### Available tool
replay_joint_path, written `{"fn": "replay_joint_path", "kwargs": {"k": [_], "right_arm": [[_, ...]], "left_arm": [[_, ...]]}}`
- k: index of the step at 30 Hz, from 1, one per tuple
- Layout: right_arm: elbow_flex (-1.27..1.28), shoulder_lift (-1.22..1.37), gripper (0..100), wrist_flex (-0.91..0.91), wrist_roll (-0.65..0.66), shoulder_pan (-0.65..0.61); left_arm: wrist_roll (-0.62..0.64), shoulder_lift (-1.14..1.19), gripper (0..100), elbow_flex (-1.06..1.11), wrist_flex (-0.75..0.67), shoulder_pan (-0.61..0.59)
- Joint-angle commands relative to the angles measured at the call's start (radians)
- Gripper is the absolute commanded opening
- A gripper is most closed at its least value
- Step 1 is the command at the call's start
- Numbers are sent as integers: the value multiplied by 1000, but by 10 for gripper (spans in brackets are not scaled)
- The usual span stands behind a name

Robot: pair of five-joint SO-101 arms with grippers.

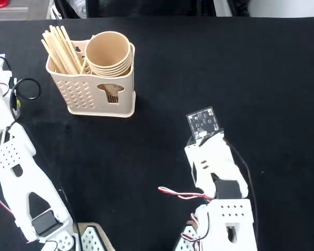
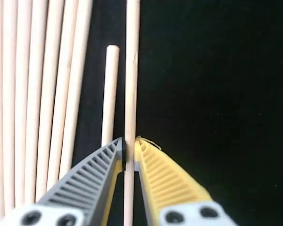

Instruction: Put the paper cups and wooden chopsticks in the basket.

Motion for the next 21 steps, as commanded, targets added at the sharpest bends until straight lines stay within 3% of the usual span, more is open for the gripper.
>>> {"fn": "replay_joint_path", "kwargs": {"k": [1, 13, 19, 21], "right_arm": [[-4, -15, 11, -25, 5, -11], [-4, -15, 11, -23, 5, -11], [1, -15, 11, -21, 5, -9], [1, -15, 11, -23, 5, -11]], "left_arm": [[-35, -17, 30, 93, 12, -87], [-132, -333, 30, 576, 5, -137], [-130, -359, 41, 615, -44, -156], [-129, -370, 88, 615, -44, -170]]}}
